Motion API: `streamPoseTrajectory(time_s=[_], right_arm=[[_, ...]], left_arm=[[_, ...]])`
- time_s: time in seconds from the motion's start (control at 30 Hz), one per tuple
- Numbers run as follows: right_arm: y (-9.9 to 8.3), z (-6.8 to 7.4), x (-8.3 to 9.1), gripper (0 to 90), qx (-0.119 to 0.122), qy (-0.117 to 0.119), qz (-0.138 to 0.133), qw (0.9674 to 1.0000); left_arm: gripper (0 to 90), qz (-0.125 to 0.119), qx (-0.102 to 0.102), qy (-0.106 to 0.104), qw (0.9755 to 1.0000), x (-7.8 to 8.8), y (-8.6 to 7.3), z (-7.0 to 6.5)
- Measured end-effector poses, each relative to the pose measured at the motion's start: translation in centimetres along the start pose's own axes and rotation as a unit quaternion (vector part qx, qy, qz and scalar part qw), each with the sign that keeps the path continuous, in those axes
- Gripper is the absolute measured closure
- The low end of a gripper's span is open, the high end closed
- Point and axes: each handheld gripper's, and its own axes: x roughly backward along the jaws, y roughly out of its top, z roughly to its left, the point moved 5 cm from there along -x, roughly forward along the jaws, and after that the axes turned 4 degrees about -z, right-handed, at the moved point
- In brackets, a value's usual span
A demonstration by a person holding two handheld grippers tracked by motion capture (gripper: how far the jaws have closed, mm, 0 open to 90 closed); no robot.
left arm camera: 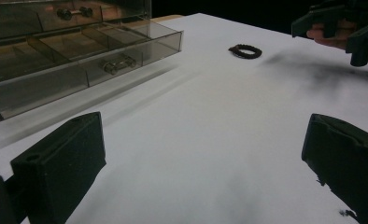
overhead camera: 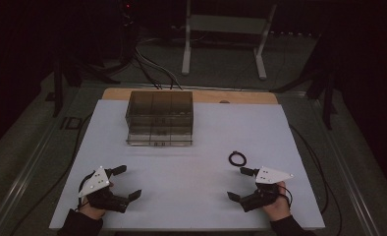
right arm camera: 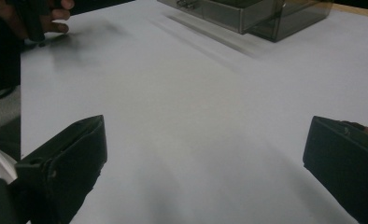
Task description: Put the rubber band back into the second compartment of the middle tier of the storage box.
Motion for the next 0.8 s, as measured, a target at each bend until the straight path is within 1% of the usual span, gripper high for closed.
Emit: streamPoseTrajectory(time_s=[0.13, 0.17, 0.2, 0.27, 0.33, 0.37, 0.43, 0.47, 0.5, 0.57, 0.6, 0.7, 0.8], right_arm=[[0.1, 0.1, 0.0, 0.0, -0.004, 0.004, -0.003, 1.0000], [0.2, 0.3, -0.1, 0.0, -0.003, 0.009, 0.002, 1.0000], [0.2, 0.3, -0.1, 0.0, -0.003, 0.009, 0.002, 1.0000], [0.3, 0.6, -0.2, 0.0, -0.003, 0.019, 0.004, 0.9998], [0.3, 0.6, -0.2, 0.0, -0.003, 0.019, 0.004, 0.9998], [0.7, 0.9, -0.2, 0.0, -0.001, 0.024, 0.000, 0.9997], [1.1, 0.9, -0.2, 0.0, -0.003, 0.023, -0.007, 0.9997], [1.1, 0.9, -0.2, 0.0, -0.003, 0.023, -0.007, 0.9997], [1.5, 1.0, -0.3, 0.0, 0.000, 0.024, -0.009, 0.9997], [1.7, 1.1, -0.3, 0.0, -0.001, 0.024, -0.011, 0.9996], [2.1, 1.2, -0.4, 0.0, 0.002, 0.025, -0.015, 0.9996], [2.7, 1.4, -0.3, 0.0, 0.005, 0.027, -0.021, 0.9994], [3.1, 1.4, -0.2, 0.0, 0.003, 0.025, -0.028, 0.9993]], left_arm=[[0.4, -0.001, 0.001, 0.000, 1.0000, 0.0, 0.0, -0.1], [0.4, -0.003, -0.002, 0.000, 1.0000, 0.0, 0.2, -0.1], [0.4, -0.006, 0.001, 0.000, 1.0000, 0.0, 0.2, -0.1], [0.4, -0.002, -0.001, 0.000, 1.0000, 0.0, 0.1, -0.1], [0.4, -0.001, -0.001, -0.001, 1.0000, 0.0, 0.1, -0.1], [0.4, -0.003, 0.000, 0.000, 1.0000, 0.0, 0.1, -0.2], [0.4, -0.002, -0.002, -0.001, 1.0000, 0.1, 0.0, -0.2], [0.4, -0.002, -0.002, -0.001, 1.0000, 0.1, 0.0, -0.2], [0.4, -0.002, -0.002, -0.002, 1.0000, 0.1, 0.0, -0.2], [0.4, -0.003, -0.001, -0.001, 1.0000, 0.2, 0.0, -0.2], [0.4, -0.003, -0.001, -0.001, 1.0000, 0.2, 0.0, -0.2], [0.4, -0.004, -0.003, -0.002, 1.0000, 0.2, 0.1, -0.2], [0.4, -0.004, -0.003, -0.001, 1.0000, 0.2, 0.0, -0.2]])
